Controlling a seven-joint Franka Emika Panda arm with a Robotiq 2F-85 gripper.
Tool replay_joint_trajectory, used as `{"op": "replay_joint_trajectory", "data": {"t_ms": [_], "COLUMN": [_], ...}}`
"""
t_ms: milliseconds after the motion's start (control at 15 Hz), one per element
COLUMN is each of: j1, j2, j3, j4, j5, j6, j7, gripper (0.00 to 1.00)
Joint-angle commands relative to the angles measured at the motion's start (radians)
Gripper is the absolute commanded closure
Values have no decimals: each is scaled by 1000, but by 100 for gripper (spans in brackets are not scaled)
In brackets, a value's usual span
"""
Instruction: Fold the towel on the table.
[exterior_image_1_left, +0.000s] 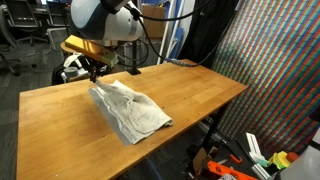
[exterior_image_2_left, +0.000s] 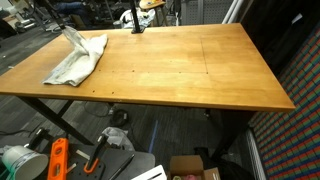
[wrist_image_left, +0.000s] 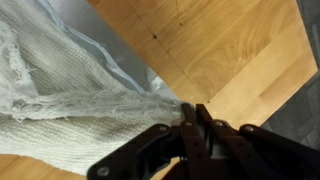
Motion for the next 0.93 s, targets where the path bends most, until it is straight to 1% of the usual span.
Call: {"op": "replay_joint_trajectory", "data": {"t_ms": [0,67,133,200,333,533,667,867], "j1": [-15,-22,-30,-25,-31,-30,-36,-44], "j2": [78,94,109,65,87,95,104,116], "j3": [-2,1,4,4,4,-4,-6,-7], "j4": [154,179,205,116,154,171,200,245], "j5": [29,41,50,21,29,21,51,96], "j6": [-66,-64,-82,-43,-60,-74,-62,-36], "j7": [112,133,144,107,124,142,194,314], "gripper": [90,91,91,91,90,89,88,89]}}
